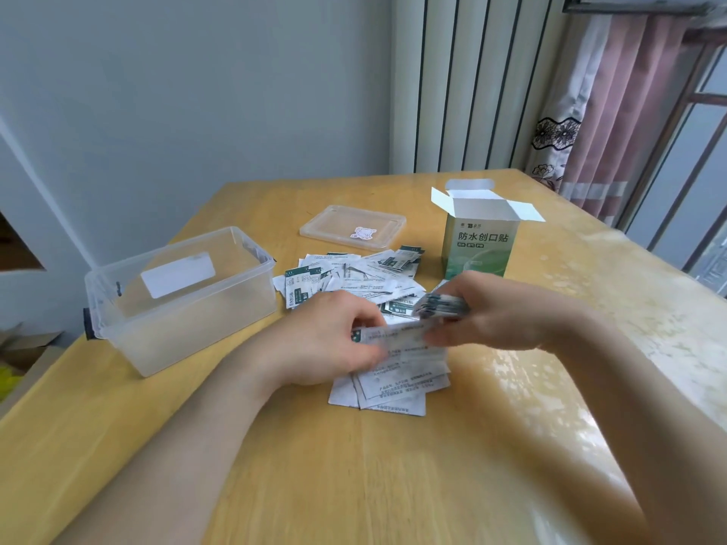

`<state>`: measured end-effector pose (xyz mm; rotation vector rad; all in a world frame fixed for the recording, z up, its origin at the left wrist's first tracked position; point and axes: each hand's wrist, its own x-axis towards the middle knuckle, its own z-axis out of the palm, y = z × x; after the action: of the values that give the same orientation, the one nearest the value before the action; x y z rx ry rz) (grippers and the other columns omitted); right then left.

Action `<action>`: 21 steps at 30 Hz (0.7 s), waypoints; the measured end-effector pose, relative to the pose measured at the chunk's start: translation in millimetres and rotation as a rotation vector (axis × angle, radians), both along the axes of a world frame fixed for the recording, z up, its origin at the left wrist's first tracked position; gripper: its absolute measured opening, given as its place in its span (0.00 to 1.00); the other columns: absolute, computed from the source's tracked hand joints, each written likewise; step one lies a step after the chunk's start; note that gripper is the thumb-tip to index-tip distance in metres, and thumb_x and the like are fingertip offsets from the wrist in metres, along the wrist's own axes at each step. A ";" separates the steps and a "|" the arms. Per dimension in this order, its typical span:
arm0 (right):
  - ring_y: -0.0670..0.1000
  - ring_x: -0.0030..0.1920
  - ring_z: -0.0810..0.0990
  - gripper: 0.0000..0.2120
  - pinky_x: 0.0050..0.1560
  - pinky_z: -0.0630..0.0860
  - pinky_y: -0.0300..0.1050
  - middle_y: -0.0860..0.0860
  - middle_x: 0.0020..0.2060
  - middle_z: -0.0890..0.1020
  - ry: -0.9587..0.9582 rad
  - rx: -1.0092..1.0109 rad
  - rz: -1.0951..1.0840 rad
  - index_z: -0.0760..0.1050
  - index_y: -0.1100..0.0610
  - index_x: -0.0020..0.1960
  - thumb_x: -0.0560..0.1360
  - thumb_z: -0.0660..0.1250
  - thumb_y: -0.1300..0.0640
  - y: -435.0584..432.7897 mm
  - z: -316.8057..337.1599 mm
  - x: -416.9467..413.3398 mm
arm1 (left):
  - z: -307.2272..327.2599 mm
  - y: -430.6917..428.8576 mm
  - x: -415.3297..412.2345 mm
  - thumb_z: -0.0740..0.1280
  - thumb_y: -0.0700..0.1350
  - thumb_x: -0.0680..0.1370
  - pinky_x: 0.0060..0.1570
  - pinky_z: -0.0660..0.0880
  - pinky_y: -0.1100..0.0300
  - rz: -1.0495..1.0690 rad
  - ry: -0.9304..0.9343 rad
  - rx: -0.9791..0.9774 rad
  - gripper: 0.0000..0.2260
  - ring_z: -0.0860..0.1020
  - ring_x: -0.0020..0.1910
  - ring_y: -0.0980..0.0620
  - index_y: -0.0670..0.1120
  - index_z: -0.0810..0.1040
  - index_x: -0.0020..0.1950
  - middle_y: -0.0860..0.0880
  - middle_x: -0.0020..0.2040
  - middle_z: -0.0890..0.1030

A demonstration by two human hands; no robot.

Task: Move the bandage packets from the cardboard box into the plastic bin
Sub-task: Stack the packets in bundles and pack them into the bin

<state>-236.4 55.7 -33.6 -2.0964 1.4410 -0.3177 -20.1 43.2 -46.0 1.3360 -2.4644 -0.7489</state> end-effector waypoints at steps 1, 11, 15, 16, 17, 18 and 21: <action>0.44 0.27 0.69 0.07 0.29 0.64 0.37 0.48 0.27 0.76 -0.116 0.020 -0.027 0.77 0.58 0.38 0.74 0.72 0.60 -0.4 0.2 -3.0 | -0.1 -0.7 1.2 0.72 0.47 0.74 0.35 0.71 0.64 0.018 0.131 0.054 0.02 0.76 0.34 0.57 0.49 0.81 0.44 0.53 0.36 0.80; 0.43 0.20 0.55 0.13 0.20 0.50 0.34 0.46 0.24 0.59 -0.994 0.577 -0.213 0.63 0.54 0.33 0.71 0.65 0.59 -9.0 -12.9 8.3 | -1.1 -5.3 0.2 0.74 0.38 0.70 0.51 0.78 0.55 -0.068 1.021 0.244 0.20 0.79 0.49 0.47 0.50 0.79 0.60 0.43 0.56 0.80; 0.42 0.22 0.52 0.14 0.19 0.49 0.33 0.46 0.26 0.57 -1.035 0.692 -0.143 0.70 0.54 0.41 0.75 0.63 0.43 -1.1 -9.3 21.2 | 4.0 -3.7 -2.2 0.70 0.40 0.69 0.28 0.71 0.66 0.088 1.317 0.302 0.03 0.72 0.28 0.54 0.47 0.84 0.39 0.46 0.33 0.78; 0.42 0.22 0.53 0.18 0.18 0.50 0.32 0.46 0.27 0.58 -1.091 0.709 -0.155 0.70 0.55 0.46 0.73 0.63 0.39 0.2 -8.6 24.3 | 6.4 -4.5 0.1 0.70 0.41 0.69 0.25 0.68 0.67 0.123 1.368 0.334 0.03 0.70 0.25 0.55 0.47 0.83 0.37 0.47 0.32 0.79; 0.42 0.22 0.55 0.22 0.18 0.53 0.32 0.47 0.28 0.59 -1.136 0.710 -0.180 0.69 0.55 0.50 0.73 0.62 0.36 0.7 -9.1 27.9 | 8.3 -4.7 2.2 0.70 0.41 0.69 0.23 0.66 0.68 0.145 1.375 0.338 0.03 0.68 0.23 0.56 0.47 0.83 0.36 0.47 0.31 0.79; 0.43 0.22 0.60 0.25 0.18 0.57 0.33 0.48 0.28 0.61 -1.160 0.694 -0.211 0.68 0.57 0.52 0.73 0.62 0.35 2.4 -10.0 32.2 | 9.3 -3.9 2.8 0.71 0.42 0.68 0.22 0.64 0.69 0.143 1.343 0.314 0.03 0.67 0.22 0.57 0.47 0.83 0.35 0.47 0.31 0.80; 0.53 0.30 0.78 0.26 0.24 0.73 0.39 0.54 0.32 0.74 -1.161 0.625 -0.239 0.72 0.59 0.53 0.75 0.60 0.35 8.2 -15.5 46.7 | 8.5 5.6 -6.6 0.74 0.44 0.67 0.22 0.63 0.65 0.095 1.134 0.152 0.02 0.65 0.22 0.55 0.47 0.84 0.36 0.45 0.31 0.76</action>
<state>-189.7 63.9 -49.1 -0.9004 0.8605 -0.8604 -26.6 48.8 -37.5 0.6984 -1.4433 -1.2302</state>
